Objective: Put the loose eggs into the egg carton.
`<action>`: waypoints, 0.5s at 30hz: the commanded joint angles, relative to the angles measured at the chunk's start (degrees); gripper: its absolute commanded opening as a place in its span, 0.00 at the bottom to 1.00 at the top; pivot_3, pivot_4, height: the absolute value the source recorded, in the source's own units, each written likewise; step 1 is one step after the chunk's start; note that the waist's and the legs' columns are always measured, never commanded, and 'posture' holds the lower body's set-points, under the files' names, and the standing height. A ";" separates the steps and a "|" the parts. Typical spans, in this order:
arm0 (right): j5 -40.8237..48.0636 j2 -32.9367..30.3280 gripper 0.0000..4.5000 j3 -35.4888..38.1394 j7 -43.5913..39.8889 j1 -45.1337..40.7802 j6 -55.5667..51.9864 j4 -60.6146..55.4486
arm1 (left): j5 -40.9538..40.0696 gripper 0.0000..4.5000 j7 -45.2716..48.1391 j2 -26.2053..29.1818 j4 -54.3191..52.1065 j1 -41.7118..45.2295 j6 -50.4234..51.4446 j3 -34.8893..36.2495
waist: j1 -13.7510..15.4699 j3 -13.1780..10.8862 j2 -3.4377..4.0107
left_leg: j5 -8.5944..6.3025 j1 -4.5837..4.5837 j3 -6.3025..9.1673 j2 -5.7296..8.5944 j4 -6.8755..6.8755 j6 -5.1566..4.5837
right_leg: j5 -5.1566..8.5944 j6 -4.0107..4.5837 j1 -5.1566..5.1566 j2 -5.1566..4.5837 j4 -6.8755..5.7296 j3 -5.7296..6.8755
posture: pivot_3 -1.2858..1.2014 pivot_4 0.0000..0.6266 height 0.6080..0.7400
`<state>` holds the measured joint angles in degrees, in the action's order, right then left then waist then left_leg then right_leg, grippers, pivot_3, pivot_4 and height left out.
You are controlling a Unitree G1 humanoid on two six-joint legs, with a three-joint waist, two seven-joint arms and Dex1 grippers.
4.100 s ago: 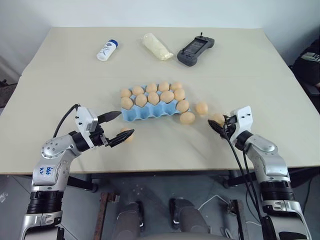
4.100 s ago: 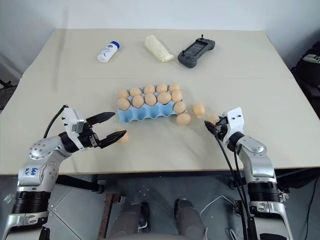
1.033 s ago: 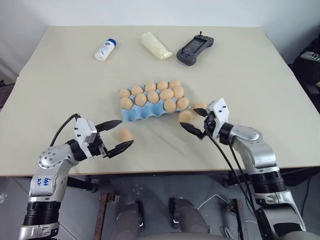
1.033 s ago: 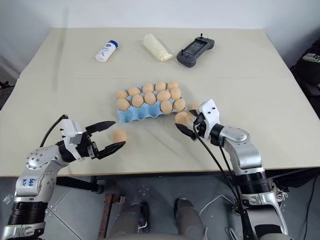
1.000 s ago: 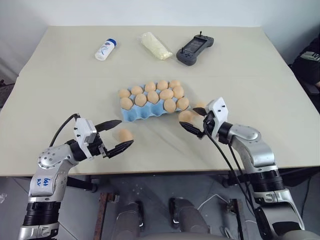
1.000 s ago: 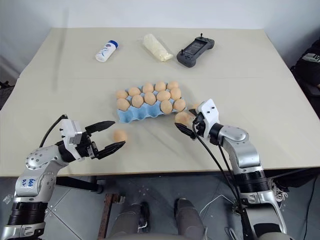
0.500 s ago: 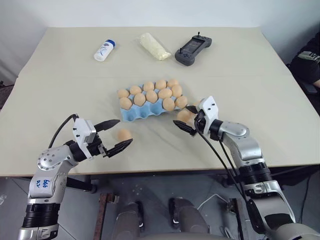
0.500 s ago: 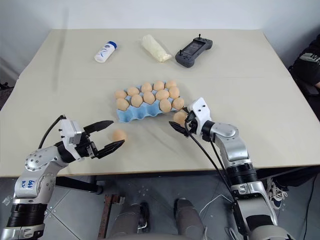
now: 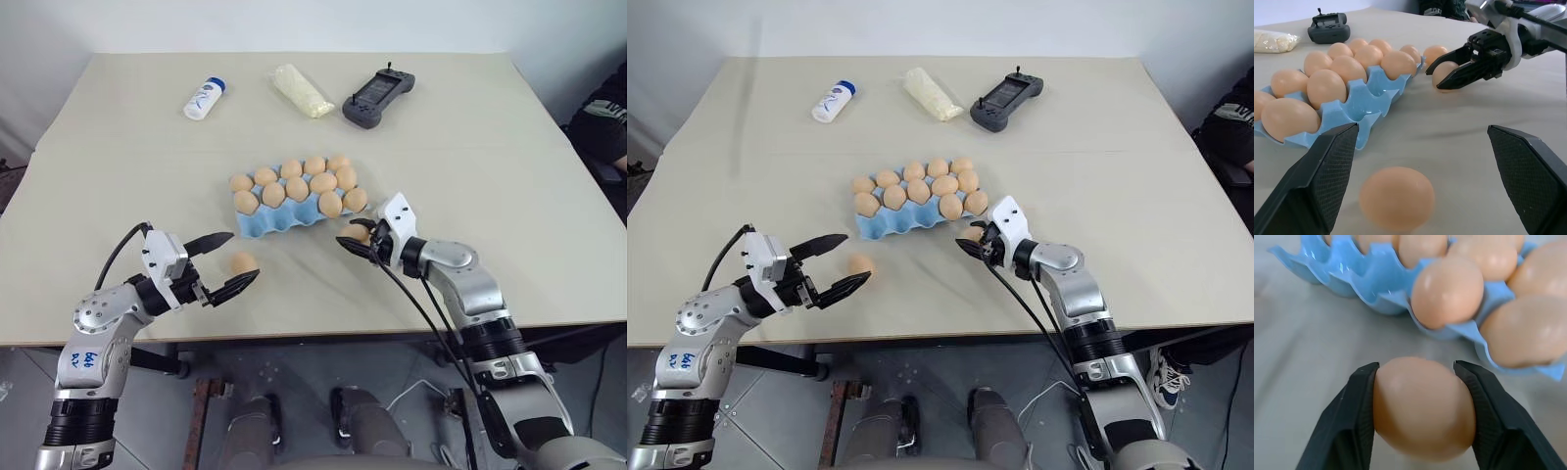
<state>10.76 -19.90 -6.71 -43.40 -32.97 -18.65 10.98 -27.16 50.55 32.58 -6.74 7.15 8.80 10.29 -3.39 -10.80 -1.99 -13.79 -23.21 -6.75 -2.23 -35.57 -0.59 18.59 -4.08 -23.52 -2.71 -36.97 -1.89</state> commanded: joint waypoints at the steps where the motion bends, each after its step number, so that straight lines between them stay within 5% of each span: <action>1: 3.16 -1.47 0.45 2.43 -1.04 -0.44 -2.79 -7.56 | -0.50 1.00 -0.07 0.04 -2.43 -0.33 -0.63 0.59 | 0.04 0.00 0.00 | 0.00 0.00 0.00 0.00 0.00 0.00 | 0.00 0.00 0.00 0.00 0.01 0.00 | 0.52 0.24 1.00; 6: 5.43 -0.27 0.45 3.46 0.31 -5.30 -6.77 -10.24 | -0.53 1.00 0.00 -0.02 -2.26 -0.40 -0.71 0.62 | -0.19 -0.01 0.01 | -0.03 0.00 0.01 0.00 0.00 0.05 | 0.00 0.00 0.00 -0.01 0.01 0.00 | 0.52 0.24 1.00; 15: -0.04 8.56 0.45 -1.46 4.33 -15.47 -2.34 5.19 | -0.11 1.00 -0.25 -0.76 -1.37 0.77 -1.30 0.16 | -1.23 0.00 0.01 | 0.05 -0.05 0.03 -0.01 0.03 -0.02 | 0.01 0.05 -0.04 -0.01 0.02 0.05 | 0.52 0.24 1.00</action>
<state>11.76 -12.30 -7.65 -40.18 -46.38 -23.37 14.44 -27.16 50.50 32.05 -6.71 7.43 8.64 10.16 -4.61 -10.80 -1.98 -13.71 -23.29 -6.73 -2.24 -35.54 -0.68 18.60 -4.03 -23.57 -2.72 -36.92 -1.84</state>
